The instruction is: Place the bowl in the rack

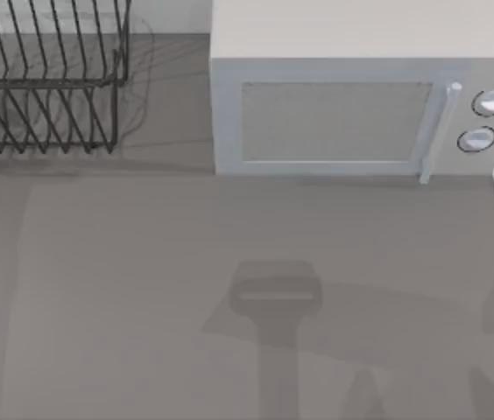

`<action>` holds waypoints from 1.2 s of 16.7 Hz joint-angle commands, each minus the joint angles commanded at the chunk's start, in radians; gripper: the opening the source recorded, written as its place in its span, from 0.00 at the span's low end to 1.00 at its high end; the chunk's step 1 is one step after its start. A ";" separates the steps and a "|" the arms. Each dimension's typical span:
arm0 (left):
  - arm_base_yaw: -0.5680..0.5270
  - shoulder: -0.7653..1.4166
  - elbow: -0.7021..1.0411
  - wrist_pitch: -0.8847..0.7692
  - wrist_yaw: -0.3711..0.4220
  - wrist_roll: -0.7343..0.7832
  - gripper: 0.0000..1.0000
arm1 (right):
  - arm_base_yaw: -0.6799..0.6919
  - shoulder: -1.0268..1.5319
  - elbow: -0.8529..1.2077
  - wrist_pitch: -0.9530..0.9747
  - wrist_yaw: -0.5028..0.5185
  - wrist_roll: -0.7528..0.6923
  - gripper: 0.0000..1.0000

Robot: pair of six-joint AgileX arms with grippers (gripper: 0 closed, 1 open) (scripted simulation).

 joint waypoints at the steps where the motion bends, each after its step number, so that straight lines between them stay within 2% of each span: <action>1: 0.000 0.000 0.000 0.000 0.000 0.000 0.00 | 0.000 0.000 0.000 0.000 0.000 0.000 1.00; 5: -0.005 0.016 0.005 0.010 -0.004 0.000 0.00 | 0.000 0.000 0.000 0.000 0.000 0.000 1.00; 8: -0.014 0.109 0.000 0.105 -0.012 -0.001 0.00 | 0.000 0.000 0.000 0.000 0.000 0.000 1.00; 11: -0.030 0.279 -0.021 0.291 -0.029 0.000 0.00 | 0.000 0.000 0.000 0.000 0.000 0.000 1.00; 17: -0.078 0.665 -0.115 0.797 -0.071 0.008 0.00 | 0.000 0.000 0.000 0.000 0.000 0.000 1.00; 20: -0.101 0.796 -0.161 0.970 -0.090 0.007 0.00 | 0.000 0.000 0.000 0.000 0.000 0.000 1.00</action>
